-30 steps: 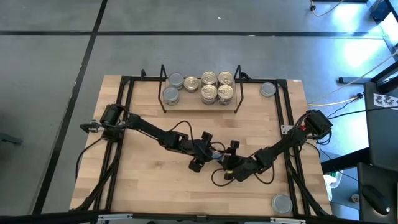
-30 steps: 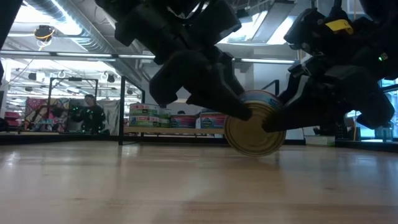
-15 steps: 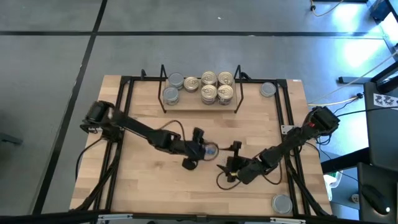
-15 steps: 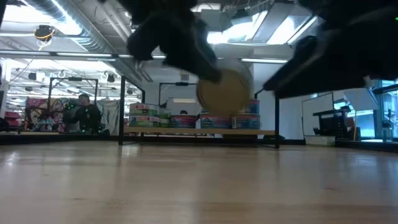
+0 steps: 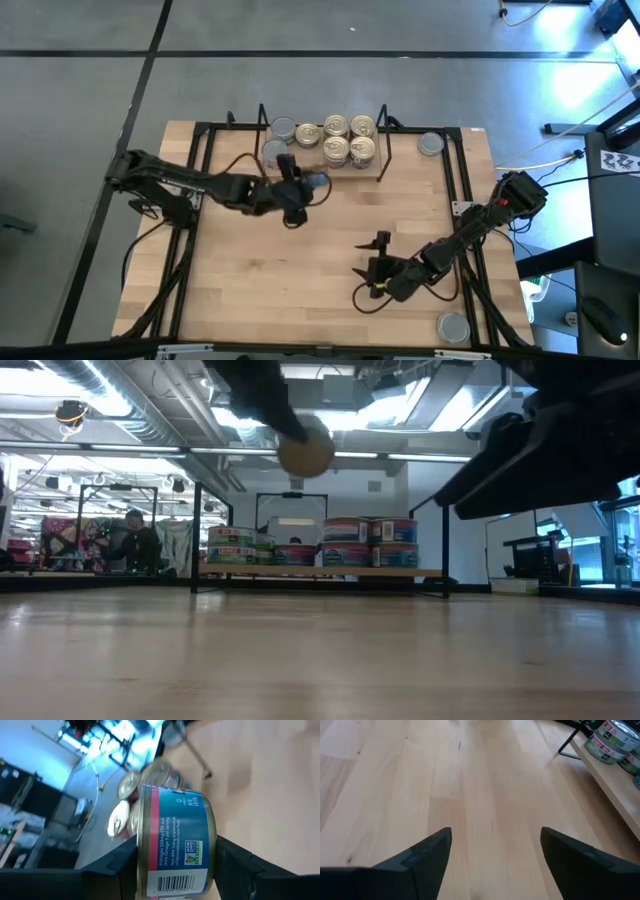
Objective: Stack canned seafood by type on shelf
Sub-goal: Stack the blue and pink tuna can on top of the blue and pink tuna can on the shelf
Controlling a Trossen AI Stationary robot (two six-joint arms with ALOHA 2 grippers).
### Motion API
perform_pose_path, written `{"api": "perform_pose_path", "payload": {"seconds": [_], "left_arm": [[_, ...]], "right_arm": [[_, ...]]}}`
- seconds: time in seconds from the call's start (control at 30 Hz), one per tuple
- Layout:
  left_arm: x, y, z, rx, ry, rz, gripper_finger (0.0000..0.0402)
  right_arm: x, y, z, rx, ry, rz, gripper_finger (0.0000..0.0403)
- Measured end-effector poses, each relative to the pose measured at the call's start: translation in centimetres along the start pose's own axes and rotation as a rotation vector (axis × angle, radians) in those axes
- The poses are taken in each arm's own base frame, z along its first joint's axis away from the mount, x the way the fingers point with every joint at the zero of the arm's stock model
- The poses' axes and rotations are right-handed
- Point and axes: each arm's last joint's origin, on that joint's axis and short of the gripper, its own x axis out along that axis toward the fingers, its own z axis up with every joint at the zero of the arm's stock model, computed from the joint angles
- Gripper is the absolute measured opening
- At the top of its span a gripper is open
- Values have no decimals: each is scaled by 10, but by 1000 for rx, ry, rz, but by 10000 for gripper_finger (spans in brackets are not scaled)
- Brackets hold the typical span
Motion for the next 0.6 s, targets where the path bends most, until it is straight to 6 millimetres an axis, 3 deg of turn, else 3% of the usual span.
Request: {"api": "perform_pose_path", "payload": {"seconds": [0.33,0.6], "left_arm": [[64,33,-29,-32,184,112,197],[111,40,-48,-11,260,163,200]], "right_arm": [[1,-1,-4,-8,8,-4,302],[1,-2,-11,3,22,-8,303]]}}
